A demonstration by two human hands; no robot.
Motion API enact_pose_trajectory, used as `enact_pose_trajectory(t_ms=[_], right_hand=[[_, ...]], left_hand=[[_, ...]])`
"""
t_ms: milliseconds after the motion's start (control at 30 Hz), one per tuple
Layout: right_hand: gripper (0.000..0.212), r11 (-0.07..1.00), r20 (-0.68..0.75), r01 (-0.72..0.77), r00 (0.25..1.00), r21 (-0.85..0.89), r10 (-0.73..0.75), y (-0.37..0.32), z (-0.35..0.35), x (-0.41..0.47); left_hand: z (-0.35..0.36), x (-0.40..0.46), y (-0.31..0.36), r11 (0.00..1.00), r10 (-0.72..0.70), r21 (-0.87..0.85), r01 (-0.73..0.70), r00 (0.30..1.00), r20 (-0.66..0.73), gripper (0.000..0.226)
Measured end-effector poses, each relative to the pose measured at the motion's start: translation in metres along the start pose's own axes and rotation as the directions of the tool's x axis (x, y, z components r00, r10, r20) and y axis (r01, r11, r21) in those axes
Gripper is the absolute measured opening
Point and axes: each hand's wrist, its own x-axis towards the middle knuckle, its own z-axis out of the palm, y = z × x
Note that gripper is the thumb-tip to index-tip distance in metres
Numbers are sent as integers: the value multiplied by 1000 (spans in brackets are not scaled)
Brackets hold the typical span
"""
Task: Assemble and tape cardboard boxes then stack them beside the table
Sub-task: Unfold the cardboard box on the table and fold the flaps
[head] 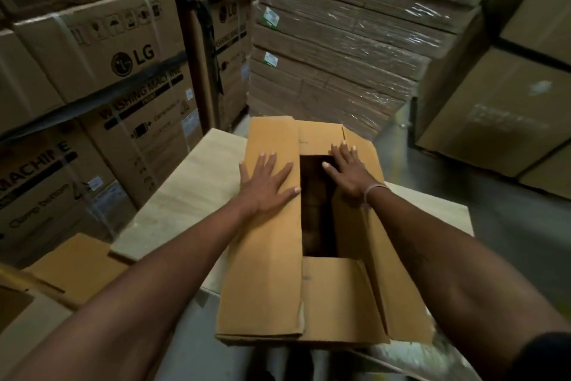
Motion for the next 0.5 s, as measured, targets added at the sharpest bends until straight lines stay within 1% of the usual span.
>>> enact_pose_trajectory(t_ms=[33, 100, 233, 300, 400, 500], right_hand=[[78, 999, -29, -23, 999, 48, 25, 5, 2, -7], [81, 988, -64, -115, 990, 103, 122, 18, 6, -19], [88, 943, -31, -311, 948, 118, 316, 48, 12, -36], [93, 918, 11, -355, 933, 174, 359, 57, 10, -38], [105, 890, 68, -375, 926, 258, 370, 62, -6, -38], [121, 872, 64, -450, 893, 192, 446, 61, -36, -32]], left_hand=[[7, 0, 1, 999, -7, 52, 8, 1000, -27, 81], [15, 0, 0, 993, -6, 118, 16, 996, -85, 81], [21, 3, 0, 985, 5, 172, 17, 992, -125, 83], [22, 4, 0, 983, -2, 182, 25, 992, -129, 82], [21, 5, 0, 985, -10, 170, 30, 992, -122, 81], [18, 5, 1, 988, -6, 151, 22, 994, -106, 81]])
